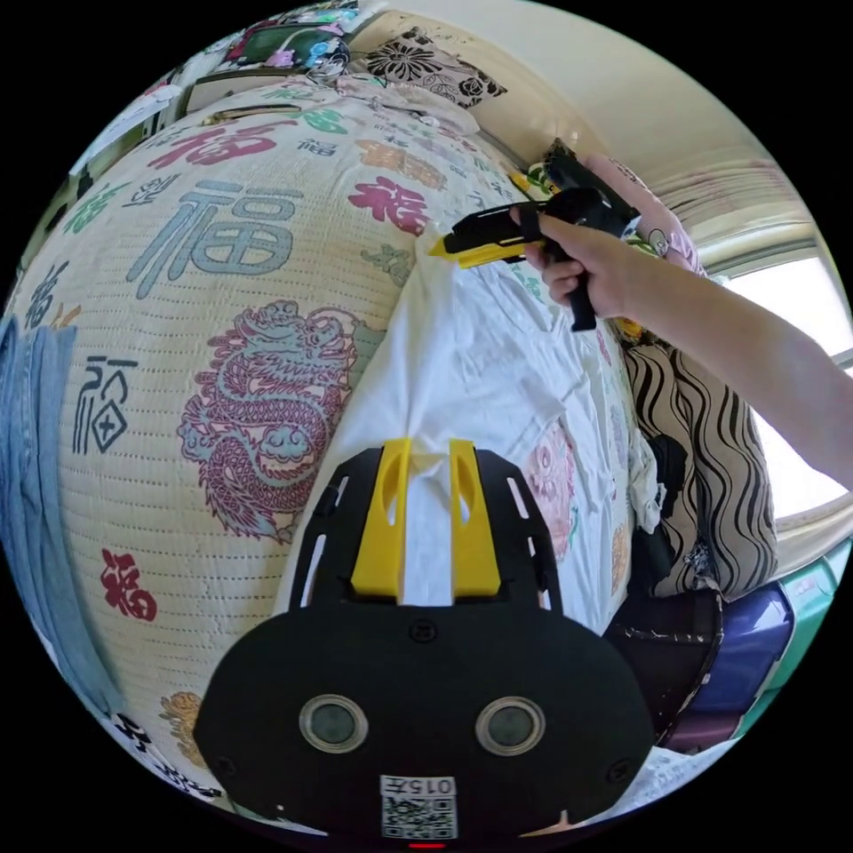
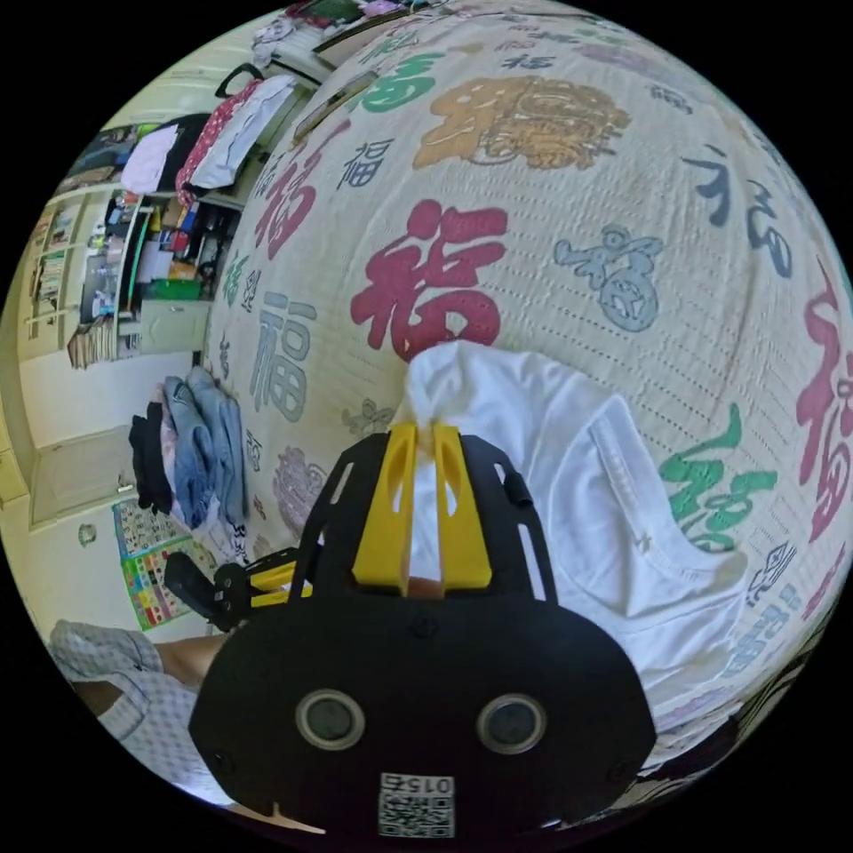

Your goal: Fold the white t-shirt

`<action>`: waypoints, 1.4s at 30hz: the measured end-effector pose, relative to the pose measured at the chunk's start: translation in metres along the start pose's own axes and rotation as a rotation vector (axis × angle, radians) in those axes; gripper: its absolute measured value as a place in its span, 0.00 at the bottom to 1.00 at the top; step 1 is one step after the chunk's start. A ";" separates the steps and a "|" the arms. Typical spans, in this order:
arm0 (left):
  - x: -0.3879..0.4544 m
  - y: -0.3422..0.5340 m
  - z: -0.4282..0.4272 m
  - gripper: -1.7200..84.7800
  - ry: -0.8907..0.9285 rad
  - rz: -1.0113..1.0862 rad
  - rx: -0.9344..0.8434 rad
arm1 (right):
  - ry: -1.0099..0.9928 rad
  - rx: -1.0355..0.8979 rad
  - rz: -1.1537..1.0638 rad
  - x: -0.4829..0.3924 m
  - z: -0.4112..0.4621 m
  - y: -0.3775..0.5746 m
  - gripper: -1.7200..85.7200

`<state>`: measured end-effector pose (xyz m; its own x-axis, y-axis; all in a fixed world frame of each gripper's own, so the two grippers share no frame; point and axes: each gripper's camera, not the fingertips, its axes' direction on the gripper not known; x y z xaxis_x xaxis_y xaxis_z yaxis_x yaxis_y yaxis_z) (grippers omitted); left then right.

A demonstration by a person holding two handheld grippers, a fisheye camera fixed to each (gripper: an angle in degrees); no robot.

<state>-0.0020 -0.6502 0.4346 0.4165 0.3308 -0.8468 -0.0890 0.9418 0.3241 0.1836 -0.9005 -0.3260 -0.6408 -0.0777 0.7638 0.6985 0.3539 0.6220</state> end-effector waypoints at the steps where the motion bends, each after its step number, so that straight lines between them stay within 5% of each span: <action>1: 0.000 0.000 0.002 0.09 -0.007 0.000 0.001 | 0.014 0.008 0.006 0.001 -0.004 -0.001 0.05; 9: 0.008 -0.006 0.043 0.08 -0.026 0.050 -0.004 | 0.188 -0.034 -0.037 -0.005 -0.030 -0.011 0.08; 15: 0.023 -0.018 0.071 0.09 -0.092 0.110 -0.120 | 0.206 0.149 -0.006 -0.006 -0.080 0.038 0.05; 18: 0.038 -0.018 0.075 0.10 -0.118 0.160 -0.120 | 0.083 0.065 -0.101 -0.015 -0.078 0.076 0.03; 23: 0.068 -0.020 0.117 0.10 0.026 0.287 -0.204 | 0.236 -0.070 -0.083 -0.008 -0.036 0.129 0.01; 27: 0.085 -0.033 0.160 0.08 0.060 0.433 -0.426 | 0.094 0.141 0.000 0.011 -0.080 0.168 0.05; 29: 0.091 -0.052 0.151 0.09 0.087 0.498 -0.334 | 0.135 0.226 0.007 0.024 -0.111 0.183 0.09; 34: 0.111 -0.147 0.153 0.17 -0.002 0.606 -0.130 | 0.350 0.246 0.036 0.073 -0.160 0.189 0.15; 42: 0.148 -0.233 0.283 0.17 -0.280 0.653 -0.340 | 0.324 0.019 0.069 0.104 -0.138 0.176 0.15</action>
<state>0.3363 -0.8377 0.3531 0.3930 0.8389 -0.3765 -0.6478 0.5432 0.5342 0.2840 -0.9751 -0.1128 -0.4554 -0.3446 0.8209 0.7283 0.3861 0.5661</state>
